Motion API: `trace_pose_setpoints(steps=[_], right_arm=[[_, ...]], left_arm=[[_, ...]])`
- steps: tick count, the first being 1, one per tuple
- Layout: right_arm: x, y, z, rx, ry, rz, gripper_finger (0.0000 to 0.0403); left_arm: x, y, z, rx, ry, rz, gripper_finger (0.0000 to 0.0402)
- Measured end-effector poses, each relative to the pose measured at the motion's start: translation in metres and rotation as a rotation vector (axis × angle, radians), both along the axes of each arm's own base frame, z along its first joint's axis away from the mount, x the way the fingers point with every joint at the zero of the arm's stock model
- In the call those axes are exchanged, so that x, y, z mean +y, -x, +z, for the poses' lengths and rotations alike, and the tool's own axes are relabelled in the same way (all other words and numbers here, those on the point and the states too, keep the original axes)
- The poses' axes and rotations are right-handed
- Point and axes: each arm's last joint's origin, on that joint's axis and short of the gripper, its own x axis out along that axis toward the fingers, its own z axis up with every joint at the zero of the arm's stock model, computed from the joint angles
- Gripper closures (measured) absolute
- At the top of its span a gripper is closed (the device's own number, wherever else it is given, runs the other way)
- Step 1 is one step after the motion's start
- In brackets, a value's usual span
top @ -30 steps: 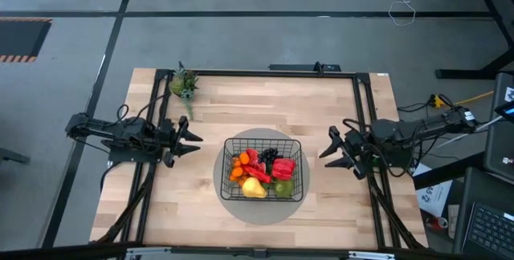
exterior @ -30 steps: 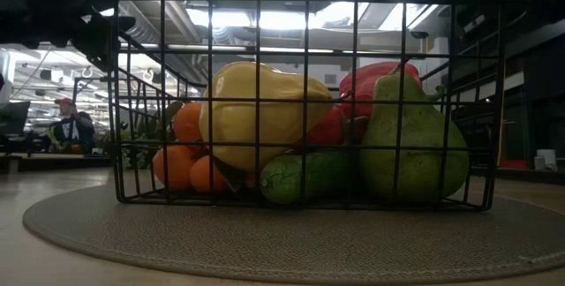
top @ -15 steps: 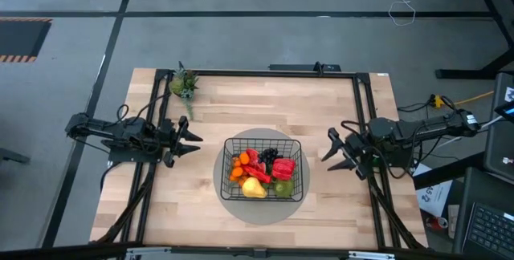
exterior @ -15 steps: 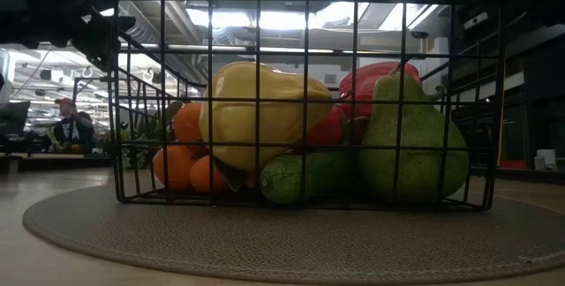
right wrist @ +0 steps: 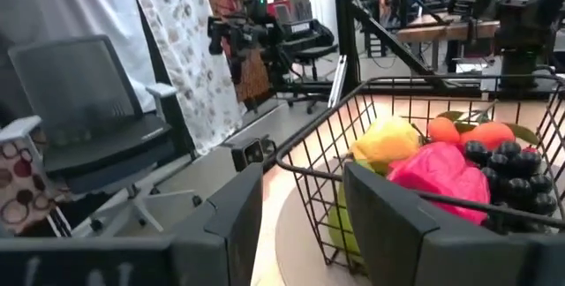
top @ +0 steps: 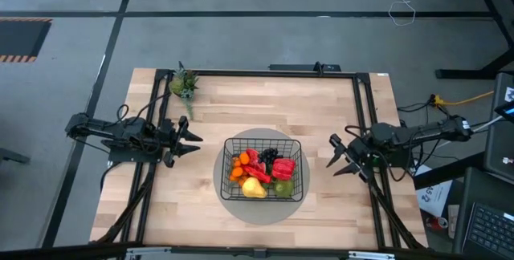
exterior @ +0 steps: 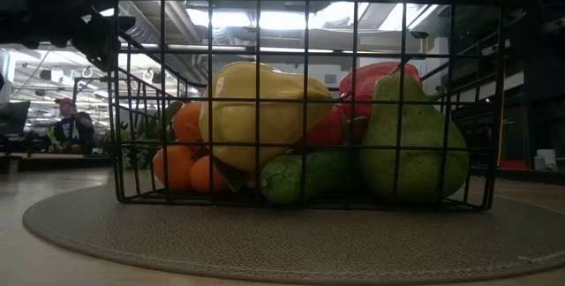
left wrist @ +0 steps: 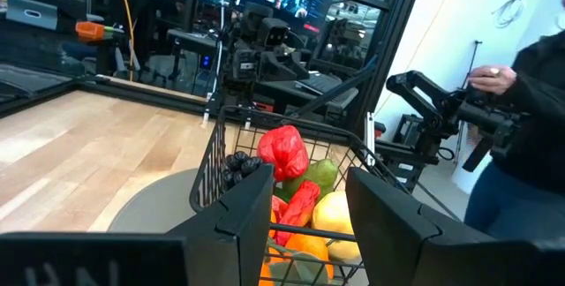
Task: Build produce basket
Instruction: Return to Home Position
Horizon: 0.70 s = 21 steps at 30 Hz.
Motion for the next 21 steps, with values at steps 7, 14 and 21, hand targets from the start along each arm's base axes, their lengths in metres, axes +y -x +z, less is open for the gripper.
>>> trace_pose_setpoints(steps=[7, 14, 21], right_arm=[[-0.002, 0.005, 0.006, -0.054, -0.029, -0.014, 0.0241], [-0.003, 0.01, 0.011, -0.117, -0.038, -0.014, 0.0241], [-0.004, 0.014, 0.016, -0.178, -0.047, -0.013, 0.0241]], left_arm=[[0.0, 0.0, 0.0, 0.0, 0.0, 0.0, 0.026], [0.0, 0.0, 0.0, 0.0, 0.0, 0.0, 0.026], [0.0, 0.0, 0.0, 0.0, 0.0, 0.0, 0.026]])
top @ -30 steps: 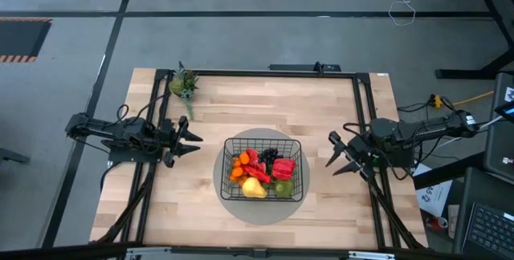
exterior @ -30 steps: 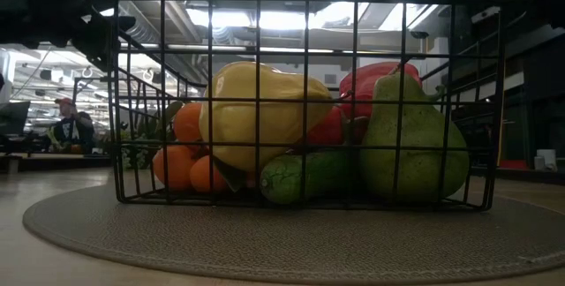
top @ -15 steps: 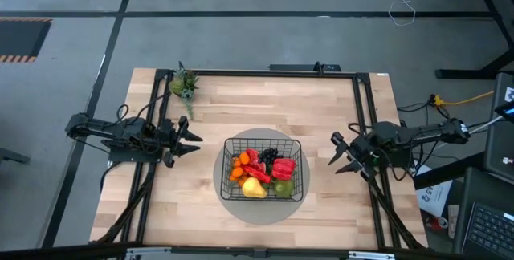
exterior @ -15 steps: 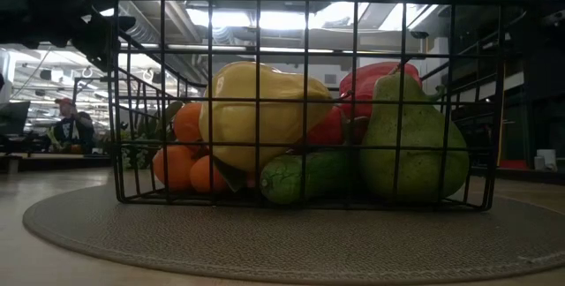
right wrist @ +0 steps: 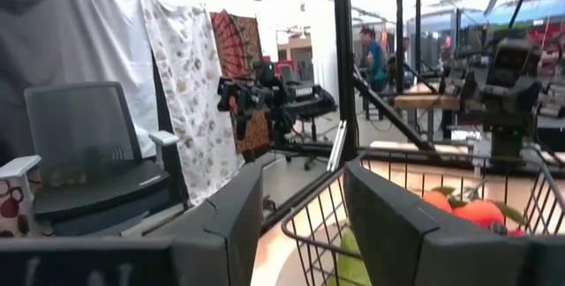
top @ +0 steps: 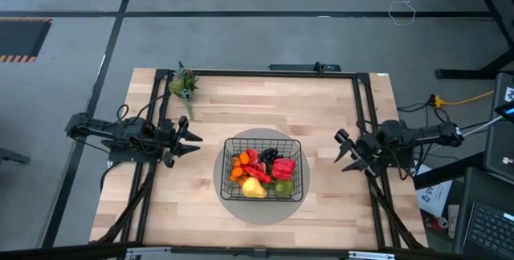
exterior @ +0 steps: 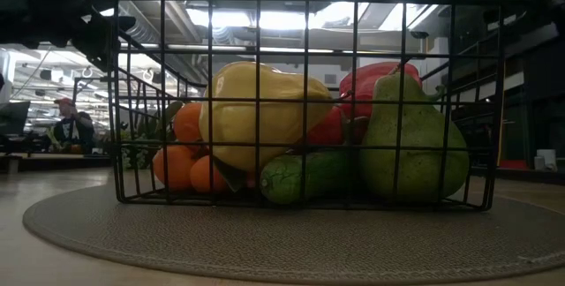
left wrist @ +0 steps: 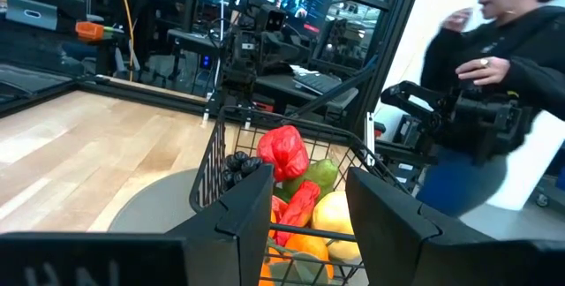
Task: Build produce basket
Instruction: Return to Home Position
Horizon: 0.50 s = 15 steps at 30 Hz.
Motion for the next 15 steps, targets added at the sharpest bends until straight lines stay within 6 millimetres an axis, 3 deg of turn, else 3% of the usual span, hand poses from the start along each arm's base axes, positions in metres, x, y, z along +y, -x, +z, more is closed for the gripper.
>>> trace_pose_setpoints(steps=[15], right_arm=[[-0.0008, 0.0049, 0.0079, -0.094, -0.014, 0.0, 0.0241]], left_arm=[[0.0, 0.0, 0.0, 0.0, 0.0, 0.0, 0.026]])
